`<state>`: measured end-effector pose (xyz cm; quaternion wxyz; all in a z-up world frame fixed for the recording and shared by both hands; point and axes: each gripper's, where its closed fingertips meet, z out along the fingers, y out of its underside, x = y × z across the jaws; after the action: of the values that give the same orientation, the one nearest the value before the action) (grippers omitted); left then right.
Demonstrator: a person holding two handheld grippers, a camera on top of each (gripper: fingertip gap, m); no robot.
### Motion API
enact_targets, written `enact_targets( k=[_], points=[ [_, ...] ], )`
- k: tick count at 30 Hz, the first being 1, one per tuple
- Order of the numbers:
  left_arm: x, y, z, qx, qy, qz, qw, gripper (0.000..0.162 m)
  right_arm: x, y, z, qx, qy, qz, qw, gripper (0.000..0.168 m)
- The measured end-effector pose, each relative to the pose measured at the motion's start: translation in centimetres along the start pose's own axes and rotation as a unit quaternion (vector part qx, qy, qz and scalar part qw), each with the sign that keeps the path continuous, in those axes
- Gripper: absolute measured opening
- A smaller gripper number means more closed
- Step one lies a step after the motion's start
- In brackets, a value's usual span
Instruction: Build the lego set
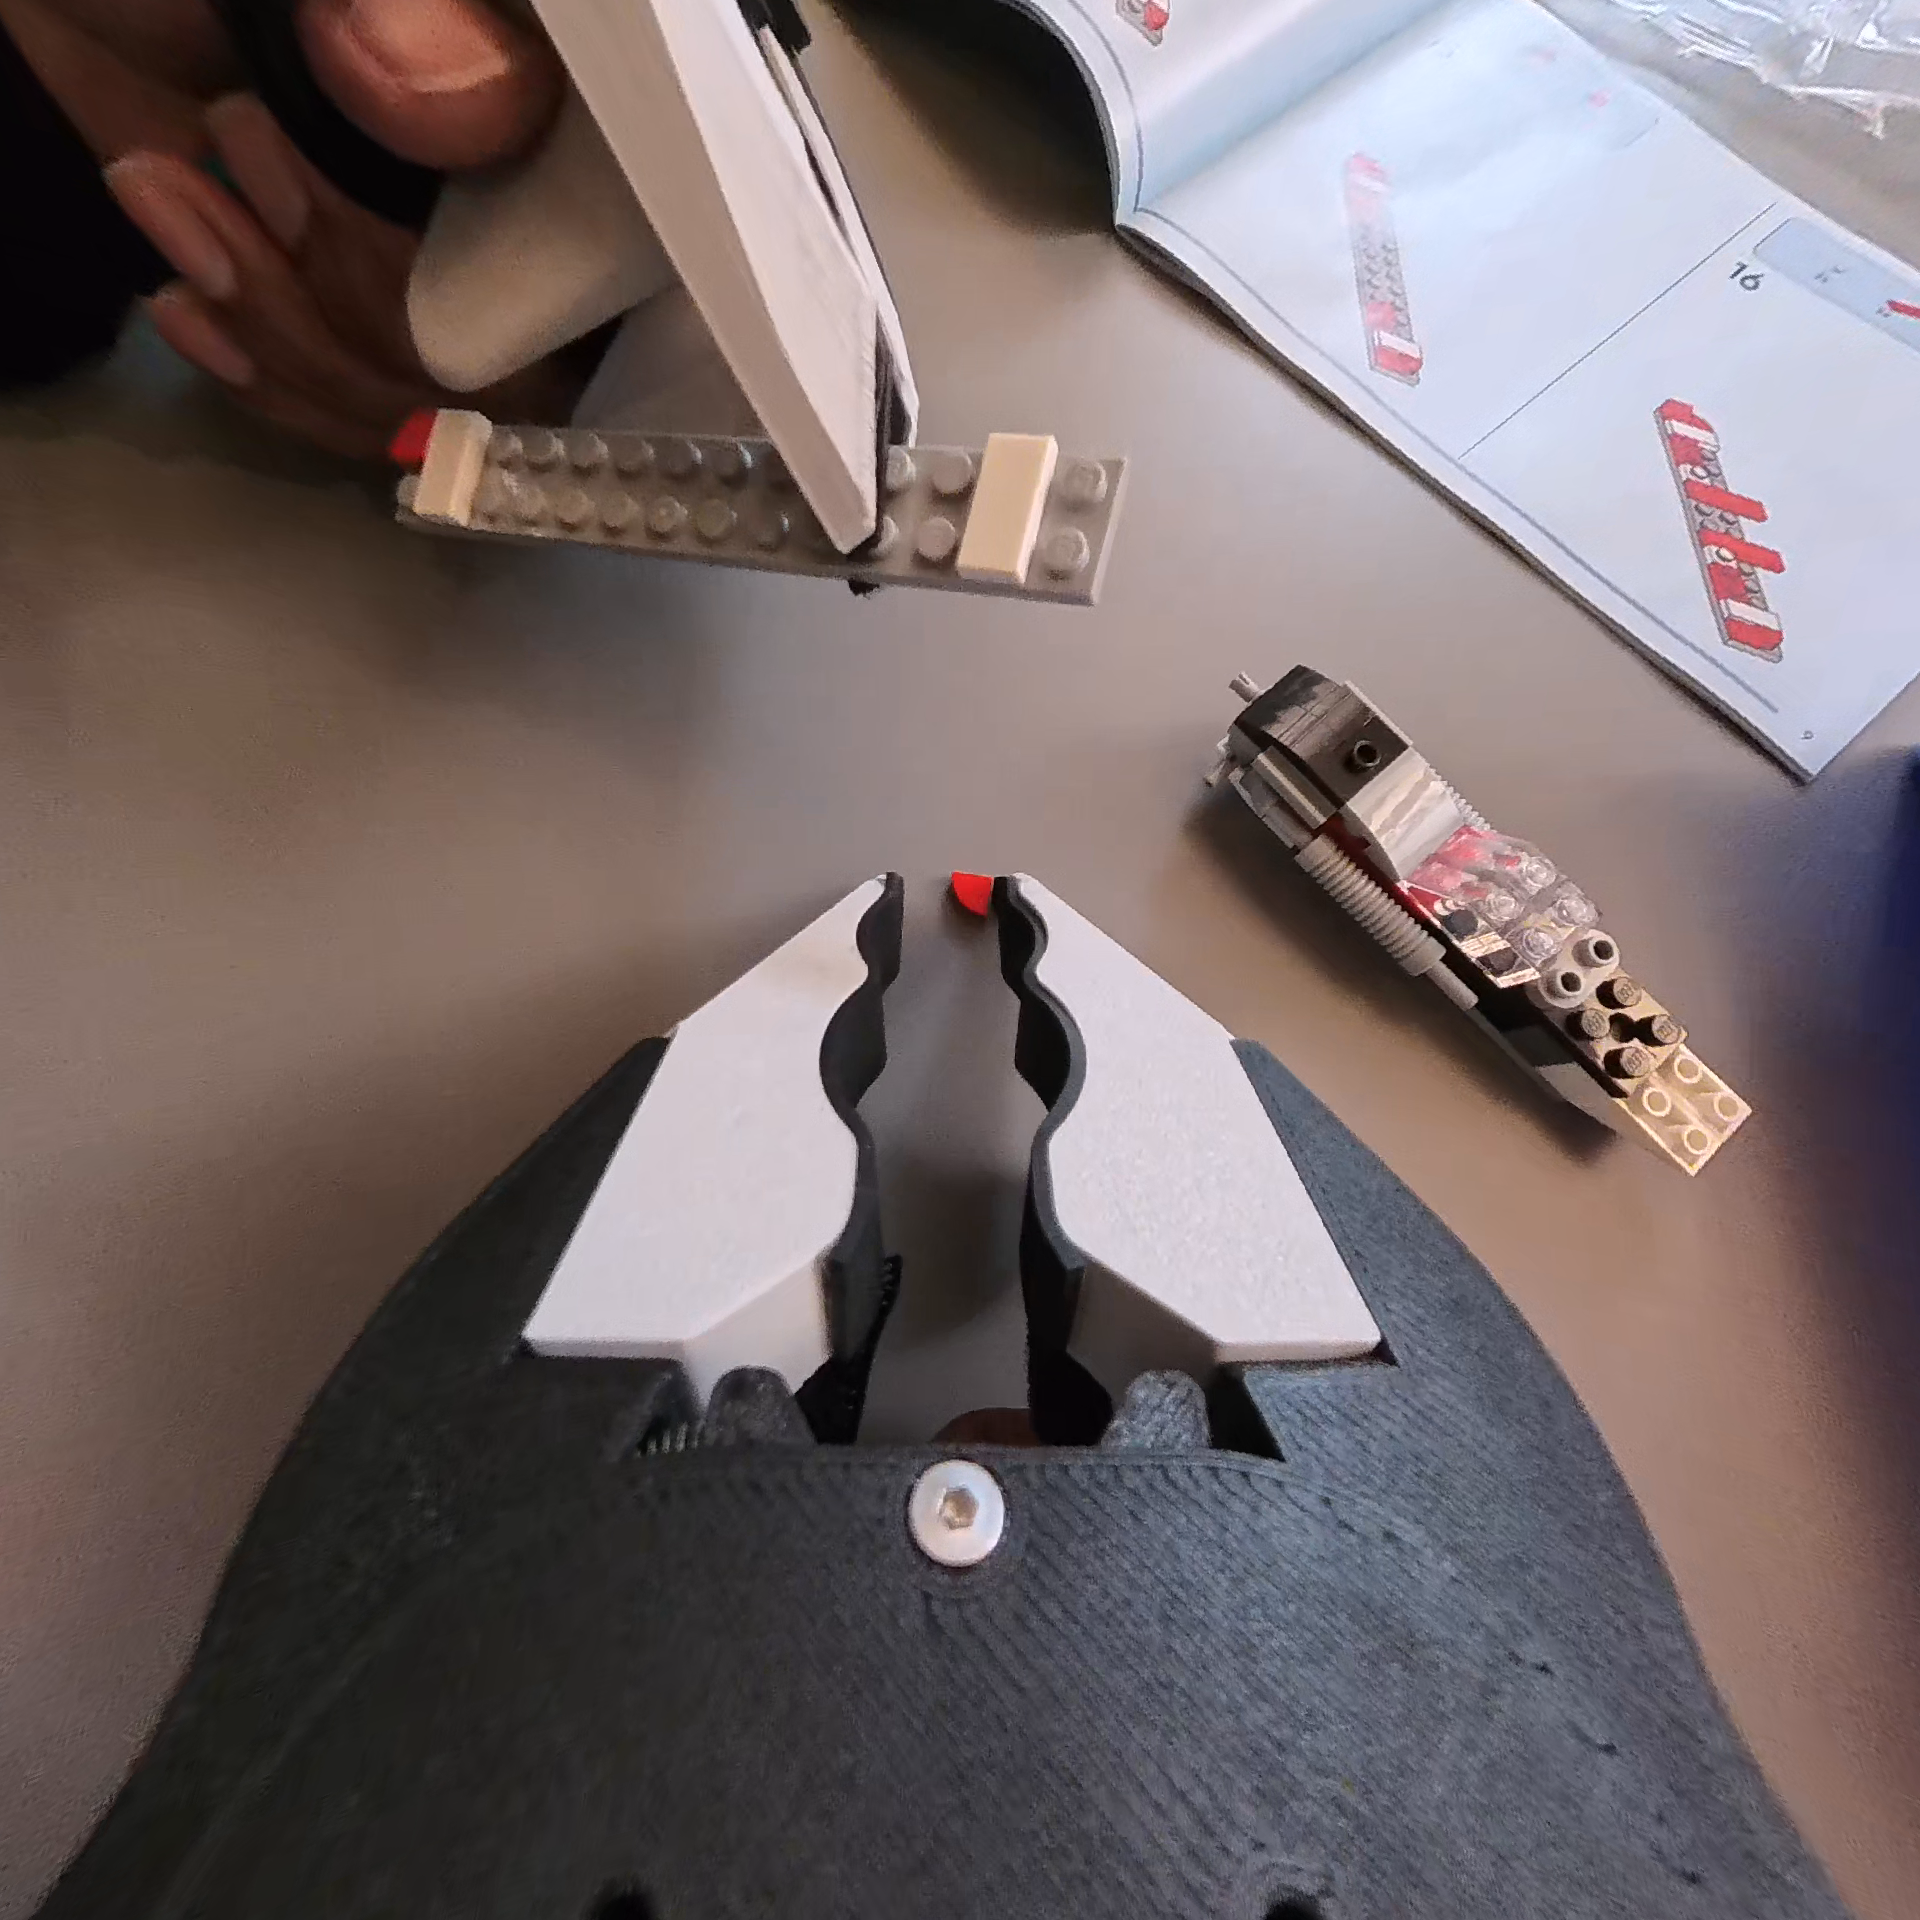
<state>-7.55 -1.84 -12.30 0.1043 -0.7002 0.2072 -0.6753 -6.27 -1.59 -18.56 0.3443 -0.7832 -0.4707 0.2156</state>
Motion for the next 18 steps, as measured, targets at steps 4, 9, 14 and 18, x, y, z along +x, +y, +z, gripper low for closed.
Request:
enact_targets(
  k=[4,9,14,18],
  points=[
    [0.0,0.0,0.0,0.000,0.001,-0.001,1.000,0.005,0.6,0.0,0.0,0.000,0.012,0.011,1.000,0.018],
    [0.0,0.0,0.0,0.000,0.001,0.000,1.000,0.005,1.1,-0.1,0.1,0.000,0.025,0.017,1.000,0.018],
    [0.0,-0.1,0.0,0.001,0.001,-0.001,1.000,0.005,1.1,-0.1,0.0,0.001,0.022,0.017,1.000,0.019],
    [0.0,-0.1,0.0,0.001,0.002,-0.001,1.000,0.005,1.2,0.0,0.0,0.001,0.023,0.019,1.000,0.019]
  ],
)
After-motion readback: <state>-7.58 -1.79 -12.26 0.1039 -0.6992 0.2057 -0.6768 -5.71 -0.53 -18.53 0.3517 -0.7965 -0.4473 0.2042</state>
